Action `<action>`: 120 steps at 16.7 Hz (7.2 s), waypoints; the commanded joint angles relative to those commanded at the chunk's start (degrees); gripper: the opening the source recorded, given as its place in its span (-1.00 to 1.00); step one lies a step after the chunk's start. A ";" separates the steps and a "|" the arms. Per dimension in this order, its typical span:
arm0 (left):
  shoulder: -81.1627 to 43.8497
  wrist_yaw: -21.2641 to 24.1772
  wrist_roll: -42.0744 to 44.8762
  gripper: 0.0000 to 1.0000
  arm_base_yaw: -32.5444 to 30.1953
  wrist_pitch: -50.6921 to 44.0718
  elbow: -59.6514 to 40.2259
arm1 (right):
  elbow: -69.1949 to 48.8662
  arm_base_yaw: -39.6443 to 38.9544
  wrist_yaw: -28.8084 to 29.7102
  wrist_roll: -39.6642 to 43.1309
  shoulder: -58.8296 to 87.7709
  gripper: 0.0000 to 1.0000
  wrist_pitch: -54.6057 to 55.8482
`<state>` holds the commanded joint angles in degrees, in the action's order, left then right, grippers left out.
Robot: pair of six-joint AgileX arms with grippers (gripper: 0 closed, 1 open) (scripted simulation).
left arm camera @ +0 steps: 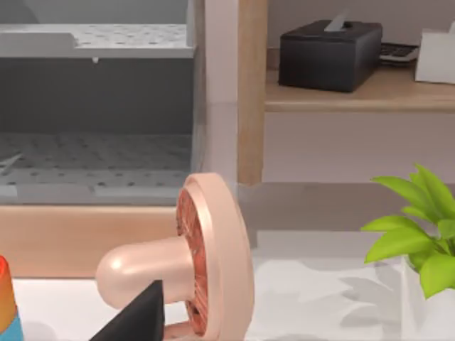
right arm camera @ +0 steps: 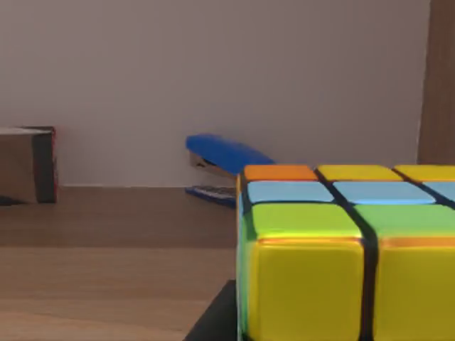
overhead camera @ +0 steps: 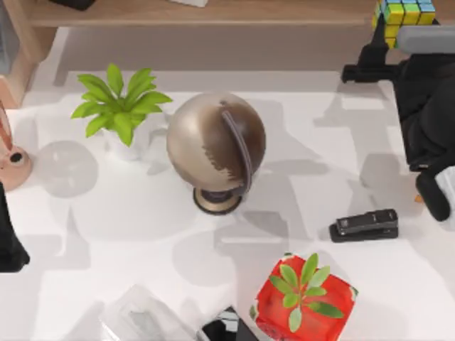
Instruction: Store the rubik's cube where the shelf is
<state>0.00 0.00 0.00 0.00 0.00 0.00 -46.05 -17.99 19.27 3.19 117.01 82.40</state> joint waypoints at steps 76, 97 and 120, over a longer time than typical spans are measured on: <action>0.00 0.00 0.00 1.00 0.00 0.00 0.00 | 20.98 60.59 -60.10 85.63 -0.42 1.00 10.09; 0.00 0.00 0.00 1.00 0.00 0.00 0.00 | 16.65 57.46 -56.82 85.78 1.06 -0.66 6.92; 0.00 0.00 0.00 1.00 0.00 0.00 0.00 | 4.34 51.20 -50.07 85.65 5.81 -1.00 -1.31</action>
<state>0.00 0.00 0.00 0.00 0.00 0.00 -41.70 33.21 -30.80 88.83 122.83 81.09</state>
